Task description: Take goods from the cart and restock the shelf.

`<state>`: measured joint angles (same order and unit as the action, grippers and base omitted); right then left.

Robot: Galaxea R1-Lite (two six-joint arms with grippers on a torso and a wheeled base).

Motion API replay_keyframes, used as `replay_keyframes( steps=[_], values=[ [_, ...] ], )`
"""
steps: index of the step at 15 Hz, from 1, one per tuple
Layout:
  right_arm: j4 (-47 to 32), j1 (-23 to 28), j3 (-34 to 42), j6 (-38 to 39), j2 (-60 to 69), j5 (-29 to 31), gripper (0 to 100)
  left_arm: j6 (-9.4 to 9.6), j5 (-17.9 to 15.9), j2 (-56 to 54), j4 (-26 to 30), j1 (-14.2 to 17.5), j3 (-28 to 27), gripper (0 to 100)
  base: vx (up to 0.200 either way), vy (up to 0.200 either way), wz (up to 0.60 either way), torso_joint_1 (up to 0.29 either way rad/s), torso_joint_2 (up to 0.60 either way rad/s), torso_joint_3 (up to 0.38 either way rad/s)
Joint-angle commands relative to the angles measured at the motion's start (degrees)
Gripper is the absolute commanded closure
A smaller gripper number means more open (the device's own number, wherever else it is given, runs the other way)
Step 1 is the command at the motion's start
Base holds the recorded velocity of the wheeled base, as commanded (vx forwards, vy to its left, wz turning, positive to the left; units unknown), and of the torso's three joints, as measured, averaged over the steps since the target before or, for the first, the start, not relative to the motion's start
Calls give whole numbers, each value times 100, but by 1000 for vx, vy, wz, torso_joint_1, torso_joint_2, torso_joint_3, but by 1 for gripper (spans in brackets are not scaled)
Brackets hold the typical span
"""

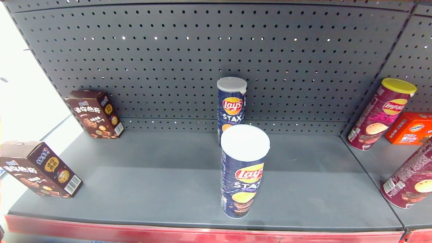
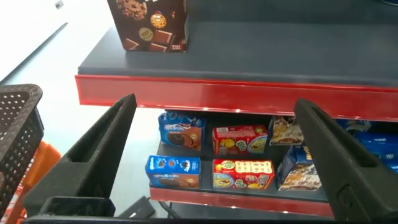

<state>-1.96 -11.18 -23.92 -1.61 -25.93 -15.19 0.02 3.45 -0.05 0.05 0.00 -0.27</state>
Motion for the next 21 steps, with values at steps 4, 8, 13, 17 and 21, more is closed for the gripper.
replay_keyframes(
  steps=[4,8,13,17,21],
  values=[
    [688,-1238,-966,-375,-2399,-160,0,-2,-11,14,4,0,0,0,0,0,0,0,0,0],
    [1075,-2037,-992,-384,-3401,-133,0,-38,7,14,-5,0,9,0,0,0,0,0,0,0],
    [1181,-2398,-878,-314,-4263,482,0,-29,-11,14,-5,0,0,0,0,0,0,0,0,0],
    [1655,-2442,-966,-226,-5071,816,0,-29,-11,14,-5,0,0,0,0,0,0,0,0,0],
    [1664,-2459,-1502,-226,-5669,825,0,-29,-11,14,-5,0,9,0,0,0,0,0,0,0]
  ],
)
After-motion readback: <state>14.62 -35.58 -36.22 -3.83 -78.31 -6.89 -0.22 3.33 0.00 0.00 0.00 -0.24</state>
